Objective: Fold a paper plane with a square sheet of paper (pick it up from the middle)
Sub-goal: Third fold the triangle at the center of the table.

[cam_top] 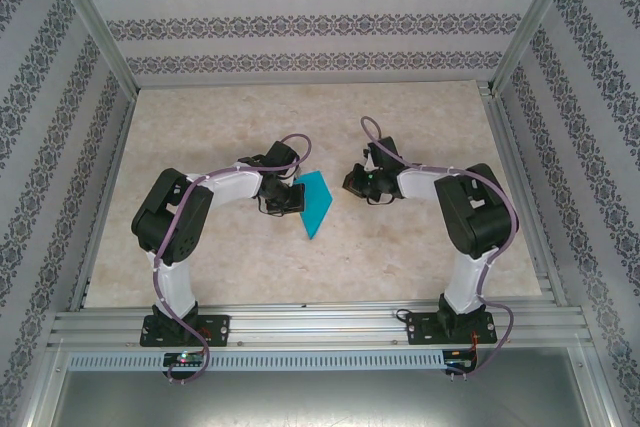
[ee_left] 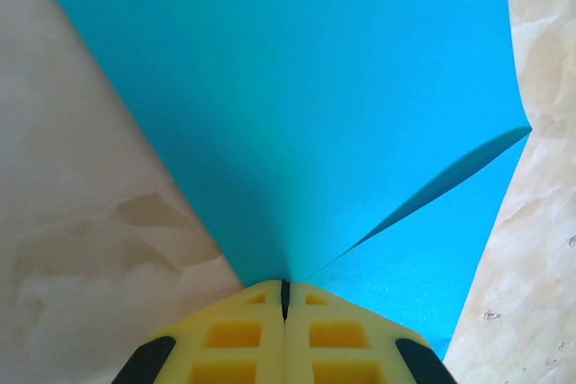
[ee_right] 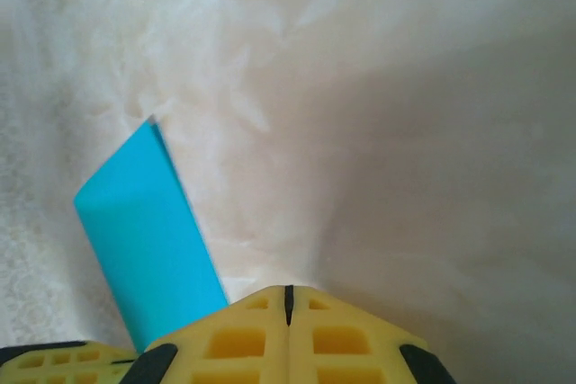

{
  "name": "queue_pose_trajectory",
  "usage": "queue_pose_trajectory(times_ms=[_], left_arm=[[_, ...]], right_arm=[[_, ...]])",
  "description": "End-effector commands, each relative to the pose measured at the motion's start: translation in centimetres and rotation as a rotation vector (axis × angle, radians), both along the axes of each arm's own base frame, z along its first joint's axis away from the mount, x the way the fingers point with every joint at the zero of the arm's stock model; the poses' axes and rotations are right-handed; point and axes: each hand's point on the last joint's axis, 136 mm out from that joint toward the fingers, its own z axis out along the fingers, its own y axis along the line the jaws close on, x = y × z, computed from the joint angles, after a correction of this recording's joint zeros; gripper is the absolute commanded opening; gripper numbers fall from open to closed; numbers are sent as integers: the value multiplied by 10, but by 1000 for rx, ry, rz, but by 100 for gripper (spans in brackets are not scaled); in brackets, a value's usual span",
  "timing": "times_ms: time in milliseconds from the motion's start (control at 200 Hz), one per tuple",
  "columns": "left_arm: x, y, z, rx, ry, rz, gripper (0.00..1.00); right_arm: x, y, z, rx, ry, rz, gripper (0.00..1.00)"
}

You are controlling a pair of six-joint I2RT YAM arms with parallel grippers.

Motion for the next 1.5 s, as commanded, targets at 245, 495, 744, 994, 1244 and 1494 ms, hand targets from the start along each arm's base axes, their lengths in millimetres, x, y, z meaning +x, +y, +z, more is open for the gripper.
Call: queue_pose_trajectory(times_ms=[245, 495, 744, 994, 1244, 1494], left_arm=[[-34, 38, -53, 205, 138, 28, 0], [-31, 37, -53, 195, 128, 48, 0], [-31, 38, -53, 192, 120, 59, 0], [-31, 38, -53, 190, 120, 60, 0], [-32, 38, -54, 192, 119, 63, 0], [-31, 38, -53, 191, 118, 65, 0]], right_arm=[[-67, 67, 23, 118, 9, 166, 0], [-114, 89, 17, 129, 67, 238, 0], [-131, 96, 4, 111, 101, 257, 0], [-143, 92, -13, 80, 142, 267, 0], [-155, 84, -26, 40, 177, 279, 0], [-143, 86, 4, 18, 81, 302, 0]])
